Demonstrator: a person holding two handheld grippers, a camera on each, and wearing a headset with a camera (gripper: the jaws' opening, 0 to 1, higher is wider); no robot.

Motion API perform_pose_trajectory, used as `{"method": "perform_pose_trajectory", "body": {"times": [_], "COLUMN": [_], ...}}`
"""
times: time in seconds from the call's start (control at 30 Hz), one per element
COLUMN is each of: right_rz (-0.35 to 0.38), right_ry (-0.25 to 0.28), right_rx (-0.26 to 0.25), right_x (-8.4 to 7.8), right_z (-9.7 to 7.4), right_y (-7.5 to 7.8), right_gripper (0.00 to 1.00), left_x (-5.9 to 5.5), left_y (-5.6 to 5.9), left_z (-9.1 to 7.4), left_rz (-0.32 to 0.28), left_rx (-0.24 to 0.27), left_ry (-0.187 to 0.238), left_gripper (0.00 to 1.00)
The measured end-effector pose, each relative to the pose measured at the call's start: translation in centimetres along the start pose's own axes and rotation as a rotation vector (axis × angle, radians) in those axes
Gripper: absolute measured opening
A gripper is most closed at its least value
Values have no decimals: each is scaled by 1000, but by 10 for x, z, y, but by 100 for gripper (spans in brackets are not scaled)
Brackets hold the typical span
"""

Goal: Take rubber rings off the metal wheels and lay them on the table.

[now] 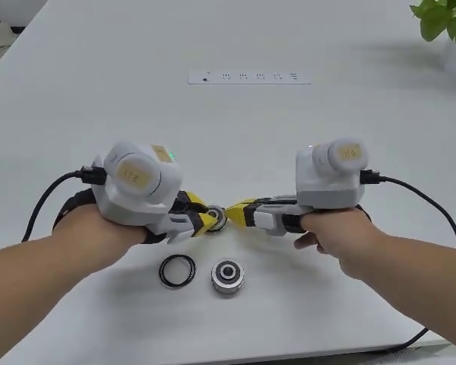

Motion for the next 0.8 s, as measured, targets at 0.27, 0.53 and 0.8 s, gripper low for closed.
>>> {"method": "perform_pose_trajectory", "body": {"times": [0.27, 0.53, 0.8], "right_rz": [0, 2, -27], "right_ry": [-2, -6, -21], "right_rx": [6, 21, 21], "right_x": [0, 0, 0], "right_z": [0, 3, 4], "right_y": [-3, -7, -9], "right_gripper": [0, 0, 0], "left_x": [0, 0, 0], "left_y": [0, 1, 3], "left_z": [1, 0, 0], "left_rz": [0, 4, 5], "left_rx": [5, 7, 4], "left_ry": [-3, -9, -7], "left_gripper": [12, 12, 12]}}
Point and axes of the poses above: the centre of the closed fingertips' face, and the gripper's own axes: z roughly forward along the fingers, y roughly to its right, x roughly out of its top, the point moved 3 cm from there along -z, roughly backward along the fingers, and after that the axes turned 1 degree about -y, right-handed, at the moved point
